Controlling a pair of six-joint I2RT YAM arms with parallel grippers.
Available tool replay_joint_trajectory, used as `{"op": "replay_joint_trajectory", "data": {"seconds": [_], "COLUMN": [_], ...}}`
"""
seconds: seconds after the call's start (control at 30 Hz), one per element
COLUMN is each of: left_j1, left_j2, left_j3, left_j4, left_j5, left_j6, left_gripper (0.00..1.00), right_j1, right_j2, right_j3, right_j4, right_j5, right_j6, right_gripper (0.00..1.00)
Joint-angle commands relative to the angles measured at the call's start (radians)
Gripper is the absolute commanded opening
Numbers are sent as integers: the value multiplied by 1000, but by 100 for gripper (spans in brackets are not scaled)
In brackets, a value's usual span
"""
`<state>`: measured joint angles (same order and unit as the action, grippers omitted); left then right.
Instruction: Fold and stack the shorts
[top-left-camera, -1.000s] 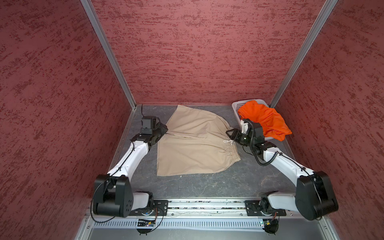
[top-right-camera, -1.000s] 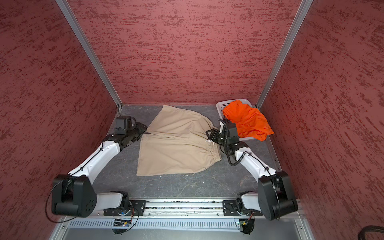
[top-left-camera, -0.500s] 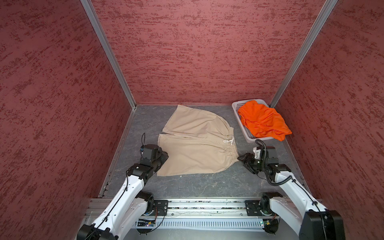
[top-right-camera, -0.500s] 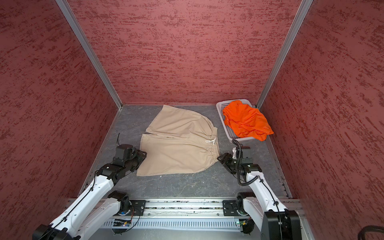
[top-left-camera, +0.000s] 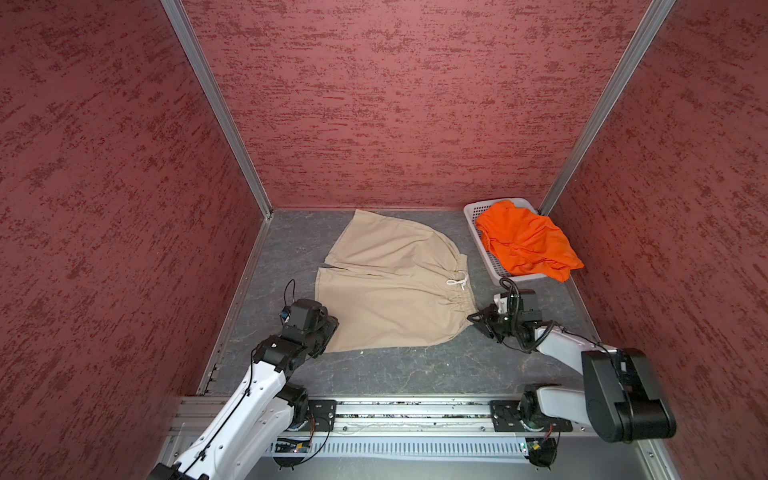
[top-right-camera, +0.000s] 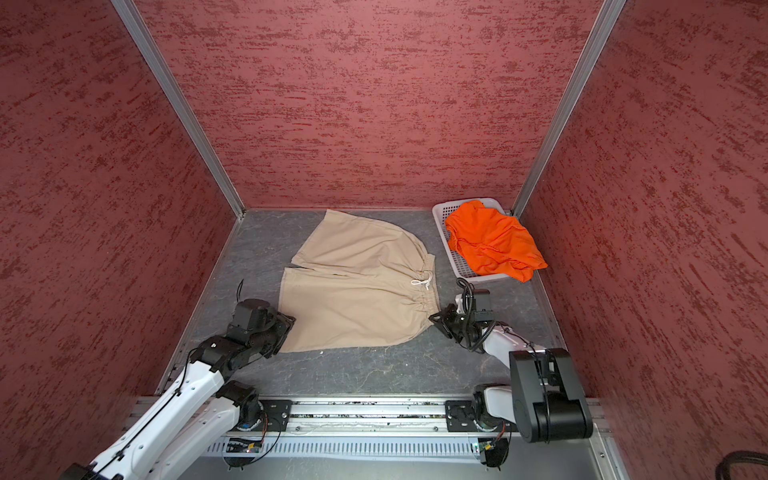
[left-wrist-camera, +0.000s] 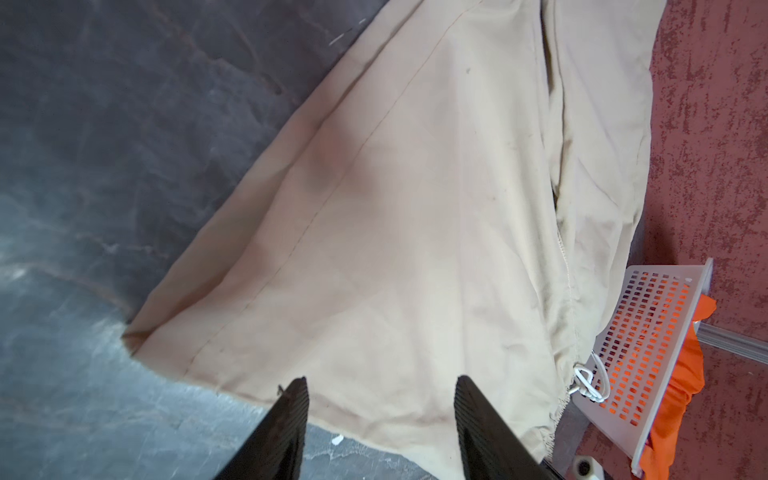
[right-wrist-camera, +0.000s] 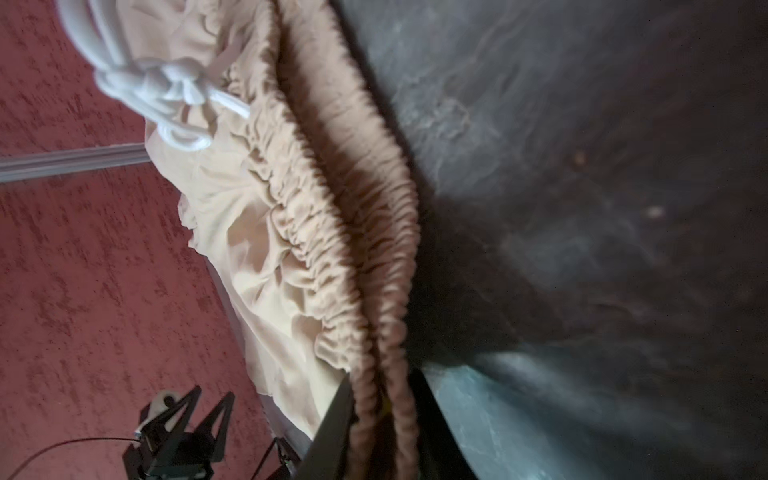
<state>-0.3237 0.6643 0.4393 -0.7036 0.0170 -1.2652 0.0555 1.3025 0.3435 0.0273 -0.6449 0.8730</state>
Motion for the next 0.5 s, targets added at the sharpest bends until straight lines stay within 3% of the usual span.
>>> {"op": "replay_joint_trajectory", "data": {"seconds": [0.0, 0.17, 0.27, 0.37, 0.47], "left_j1": [-21, -29, -29, -4, 60], "left_j2": [-36, -43, -42, -34, 2], "left_j3": [33, 125, 148, 120, 59], "left_j4": [-160, -425, -509, -486, -351], "left_j5": [-21, -97, -137, -123, -26], "left_j6": [-165, -337, -364, -349, -283], "left_gripper": [59, 61, 61, 59, 57], "right_j1": [6, 6, 7, 11, 17], "right_j2": [-2, 3, -3, -6, -7], "right_j3": [-25, -45, -47, -41, -34], "right_j4": [101, 145, 157, 157, 150], "right_j5": [28, 12, 13, 7, 2], "right_j6": [36, 62, 70, 71, 63], "right_gripper": [0, 0, 0, 0, 0]}}
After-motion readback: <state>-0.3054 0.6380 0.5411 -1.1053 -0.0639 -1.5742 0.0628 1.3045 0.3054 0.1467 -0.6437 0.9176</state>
